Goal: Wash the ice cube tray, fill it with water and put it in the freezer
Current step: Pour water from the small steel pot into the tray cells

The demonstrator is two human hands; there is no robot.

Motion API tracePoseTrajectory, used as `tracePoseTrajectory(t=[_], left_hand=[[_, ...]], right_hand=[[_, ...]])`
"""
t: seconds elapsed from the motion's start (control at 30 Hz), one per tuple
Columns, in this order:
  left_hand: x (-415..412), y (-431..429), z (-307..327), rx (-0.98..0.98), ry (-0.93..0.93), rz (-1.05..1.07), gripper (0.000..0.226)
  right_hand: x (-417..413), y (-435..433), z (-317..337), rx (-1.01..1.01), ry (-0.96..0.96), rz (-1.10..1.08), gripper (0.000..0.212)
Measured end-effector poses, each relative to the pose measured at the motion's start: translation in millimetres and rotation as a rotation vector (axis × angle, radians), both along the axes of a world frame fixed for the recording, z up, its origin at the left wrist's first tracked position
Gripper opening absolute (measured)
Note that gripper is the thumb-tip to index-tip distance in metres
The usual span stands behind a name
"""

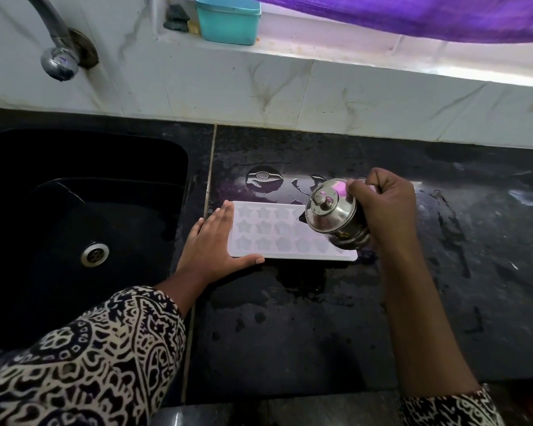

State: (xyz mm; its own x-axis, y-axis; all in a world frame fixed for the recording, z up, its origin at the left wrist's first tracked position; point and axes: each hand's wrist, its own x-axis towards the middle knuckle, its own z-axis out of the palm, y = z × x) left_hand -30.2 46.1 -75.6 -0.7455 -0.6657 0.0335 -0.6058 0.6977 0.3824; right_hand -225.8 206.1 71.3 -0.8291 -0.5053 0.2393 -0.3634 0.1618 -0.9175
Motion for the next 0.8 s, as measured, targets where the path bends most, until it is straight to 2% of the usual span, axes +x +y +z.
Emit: tracePoseTrajectory(t=[0.2,0.47,0.67,0.8], left_hand=[[-0.3,-0.3,-0.4,-0.003,-0.005,0.002,0.130],[-0.8,-0.2,-0.3,-0.008,-0.007,0.000,0.130],[-0.9,-0.4,-1.0,-0.010,-0.014,0.002,0.132],[-1.1,-0.5,-1.1,-0.016,-0.020,0.006,0.133]], right_hand=[[0.6,-0.6,-1.2,-0.006,-0.020,0.019,0.025],[-1.8,-0.9,-1.8,-0.027,-0.039,0.005,0.035],[-3.9,-1.1,-4.2,-0.025,-0.037,0.010,0.029],[-3.9,-1.3,-5.2,-0.010,-0.023,0.026,0.033]])
